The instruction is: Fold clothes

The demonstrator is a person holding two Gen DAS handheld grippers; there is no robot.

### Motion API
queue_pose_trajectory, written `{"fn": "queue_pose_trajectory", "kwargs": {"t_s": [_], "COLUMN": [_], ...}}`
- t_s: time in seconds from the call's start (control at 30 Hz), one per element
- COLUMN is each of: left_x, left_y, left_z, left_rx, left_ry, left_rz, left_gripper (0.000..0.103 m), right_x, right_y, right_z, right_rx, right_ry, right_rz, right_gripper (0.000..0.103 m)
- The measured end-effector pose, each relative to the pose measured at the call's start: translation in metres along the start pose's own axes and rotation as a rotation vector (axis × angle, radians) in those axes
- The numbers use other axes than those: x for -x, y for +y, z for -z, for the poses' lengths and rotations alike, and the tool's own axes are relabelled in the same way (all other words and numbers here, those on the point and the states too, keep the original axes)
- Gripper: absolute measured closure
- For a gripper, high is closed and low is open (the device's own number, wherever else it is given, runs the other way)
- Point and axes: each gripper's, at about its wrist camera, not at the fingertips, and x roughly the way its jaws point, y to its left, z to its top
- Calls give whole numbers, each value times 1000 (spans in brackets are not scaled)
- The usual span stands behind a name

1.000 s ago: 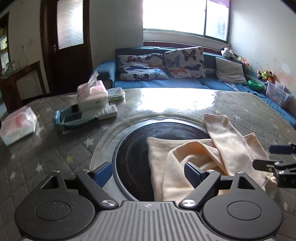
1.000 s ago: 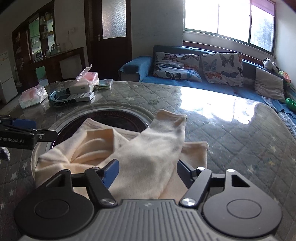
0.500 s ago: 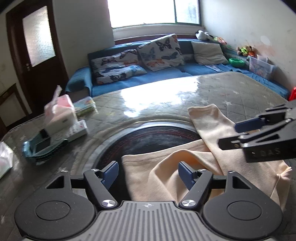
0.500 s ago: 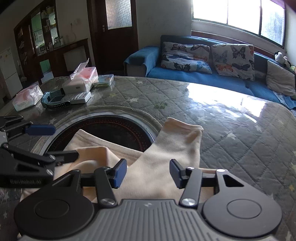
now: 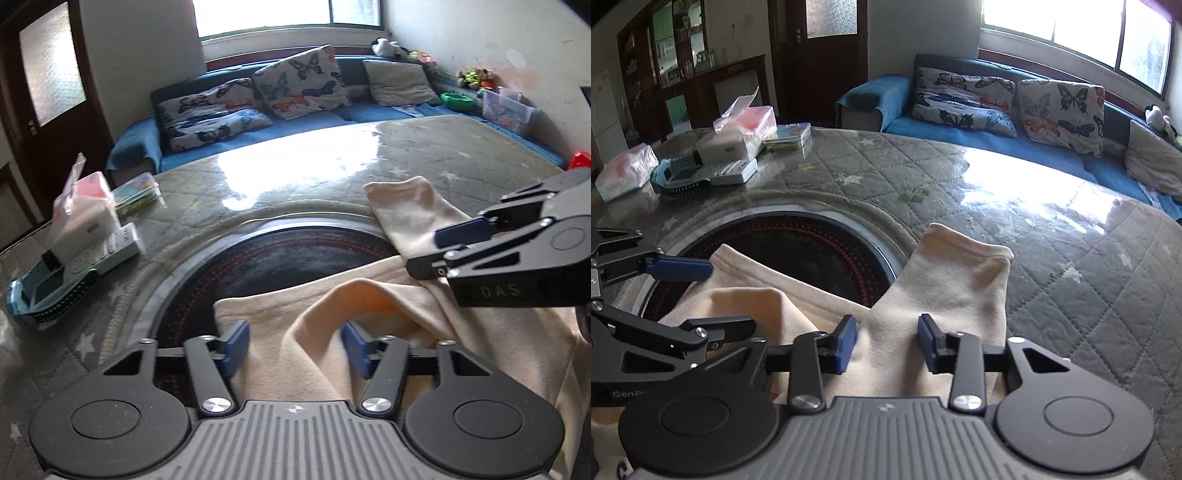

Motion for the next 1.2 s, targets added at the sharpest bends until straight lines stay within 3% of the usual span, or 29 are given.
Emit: {"fn": "queue_pose_trajectory", "kwargs": {"t_s": [0.1,0.17,0.33,0.47,0.53,0.57,0.63,0.83,0.9,0.93,1.0,1.07,1.13,1.17,1.2], "left_x": [1,2,4,6,7,6,5,-6,-9,-9,-7,-5,-1,1,3], "left_y": [-3,-5,-8,-7,-7,-8,-9,-8,-8,-8,-7,-8,-9,-10,-9], "left_z": [0,0,0,-3,-5,-6,-7,-8,-7,-6,-5,-5,-3,-2,-2], "left_rx": [-12,-18,-33,-36,-36,-39,-46,-36,-31,-32,-27,-25,-35,-39,-38], "left_ry": [-4,-9,-31,-52,-63,-69,-77,-40,-23,-26,-23,-24,-35,-40,-46], "left_rz": [34,44,41,25,19,20,23,57,68,71,104,114,97,89,81], "left_gripper": [73,81,88,85,77,65,62,51,52,53,76,90,95,97,99], "right_x": [1,3,9,17,21,21,23,19,15,12,7,3,5,7,9], "right_y": [-2,-3,-5,-11,-16,-17,-23,-16,-8,-5,1,6,8,9,9], "right_z": [0,1,2,4,7,8,10,4,2,2,1,3,4,4,5], "right_rx": [-10,-15,-22,-28,-36,-41,-74,-79,-67,-59,-45,-27,-17,-16,-15], "right_ry": [0,-4,-16,-23,-23,-20,-17,-20,-16,-11,-2,9,11,11,12], "right_rz": [4,10,27,43,53,51,3,-53,-69,-71,-75,-67,-54,-47,-40], "right_gripper": [91,95,99,102,102,102,101,93,83,80,75,75,83,96,100]}}
